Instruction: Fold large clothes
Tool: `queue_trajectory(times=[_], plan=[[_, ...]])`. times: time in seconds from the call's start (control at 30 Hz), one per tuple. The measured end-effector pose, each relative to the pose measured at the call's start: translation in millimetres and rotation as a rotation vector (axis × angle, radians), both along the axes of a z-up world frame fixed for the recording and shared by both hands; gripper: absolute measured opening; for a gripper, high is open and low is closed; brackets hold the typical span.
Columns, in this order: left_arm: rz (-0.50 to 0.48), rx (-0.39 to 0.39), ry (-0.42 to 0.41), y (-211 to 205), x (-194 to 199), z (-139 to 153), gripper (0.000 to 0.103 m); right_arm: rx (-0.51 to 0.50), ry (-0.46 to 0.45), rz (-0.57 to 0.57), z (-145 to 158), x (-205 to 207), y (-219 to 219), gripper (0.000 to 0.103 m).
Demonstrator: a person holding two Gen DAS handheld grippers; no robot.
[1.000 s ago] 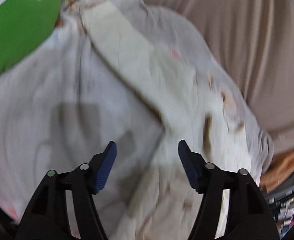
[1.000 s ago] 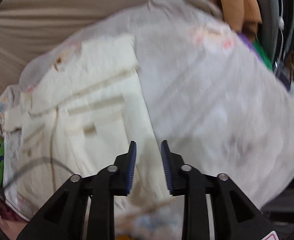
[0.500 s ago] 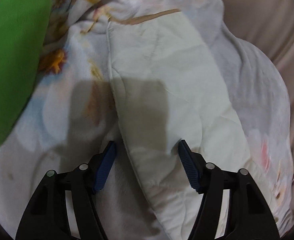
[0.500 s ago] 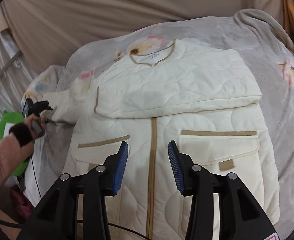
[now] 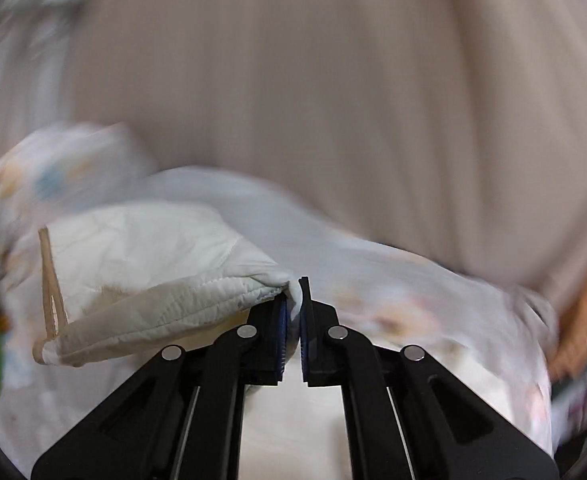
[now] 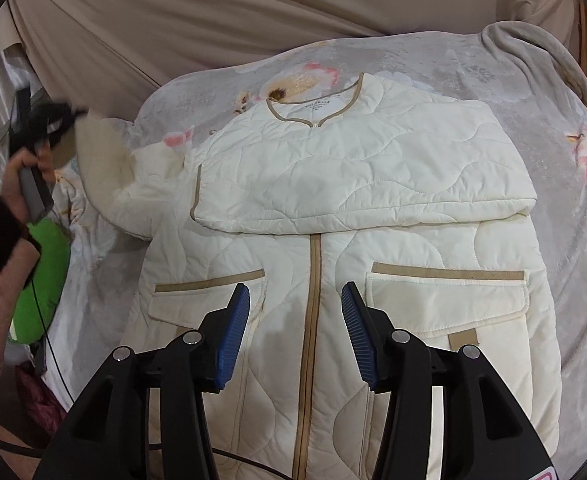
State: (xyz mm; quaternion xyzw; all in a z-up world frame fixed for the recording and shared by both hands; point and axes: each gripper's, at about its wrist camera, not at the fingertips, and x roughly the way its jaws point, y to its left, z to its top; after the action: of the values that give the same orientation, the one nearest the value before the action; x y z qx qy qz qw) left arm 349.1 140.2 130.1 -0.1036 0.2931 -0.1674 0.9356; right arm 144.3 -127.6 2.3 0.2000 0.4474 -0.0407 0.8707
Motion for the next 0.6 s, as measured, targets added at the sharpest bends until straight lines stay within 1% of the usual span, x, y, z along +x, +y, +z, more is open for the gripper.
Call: queue_trajectory(times=[0.03, 0.1, 0.13, 0.17, 0.2, 0.23, 0.27, 0.3, 0.33, 0.37, 0.4, 0.47, 0.53, 0.57, 0.6], plan=[[-0.085, 0.023, -0.009, -42.7, -10.9, 1.1, 0.004, 0.003, -0.006, -0.002, -0.7, -3.3, -2.8, 0.048], [-0.215, 0.061, 0.027, -113.0, -28.0, -13.9, 0.007, 0.009, -0.015, -0.012, -1.9, -11.0, -10.7, 0.048], [-0.276, 0.076, 0.073, -152.5, -41.8, -33.4, 0.008, 0.011, -0.021, -0.024, -3.5, -17.7, -17.5, 0.048], [-0.312, 0.077, 0.119, -176.8, -47.2, -51.2, 0.009, 0.010, -0.023, -0.036, -5.0, -23.8, -23.9, 0.048], [-0.350, 0.080, 0.191, -203.9, -57.2, -77.8, 0.013, 0.010, -0.020, -0.052, -7.1, -30.2, -30.9, 0.048], [-0.371, 0.097, 0.250, -221.2, -66.0, -99.5, 0.016, 0.014, -0.016, -0.074, -10.3, -38.7, -40.6, 0.048], [-0.389, 0.134, 0.315, -239.9, -76.9, -125.2, 0.020, 0.019, -0.013, -0.095, -13.1, -46.7, -49.7, 0.049], [-0.398, 0.164, 0.360, -250.7, -86.7, -145.2, 0.020, 0.024, -0.010, -0.117, -15.7, -54.4, -58.7, 0.050], [-0.398, 0.184, 0.383, -255.0, -95.3, -155.8, 0.021, 0.025, -0.007, -0.139, -18.2, -62.7, -68.5, 0.052], [-0.390, 0.196, 0.404, -254.9, -108.2, -164.2, 0.025, 0.018, -0.004, -0.150, -19.9, -68.4, -76.2, 0.053], [-0.386, 0.189, 0.423, -249.4, -115.1, -168.5, 0.031, 0.007, -0.003, -0.156, -20.5, -72.4, -82.6, 0.054], [-0.346, 0.148, 0.437, -221.6, -121.7, -166.4, 0.036, -0.013, -0.011, -0.162, -19.1, -74.9, -94.5, 0.054], [-0.267, 0.117, 0.429, -187.1, -118.5, -157.1, 0.038, -0.030, -0.029, -0.152, -15.2, -67.3, -102.6, 0.057], [-0.233, 0.110, 0.423, -170.3, -122.5, -156.7, 0.040, -0.034, -0.040, -0.147, -13.2, -61.6, -105.9, 0.059], [-0.188, 0.104, 0.423, -154.6, -116.6, -156.3, 0.046, -0.030, -0.058, -0.141, -11.4, -52.6, -110.5, 0.060]])
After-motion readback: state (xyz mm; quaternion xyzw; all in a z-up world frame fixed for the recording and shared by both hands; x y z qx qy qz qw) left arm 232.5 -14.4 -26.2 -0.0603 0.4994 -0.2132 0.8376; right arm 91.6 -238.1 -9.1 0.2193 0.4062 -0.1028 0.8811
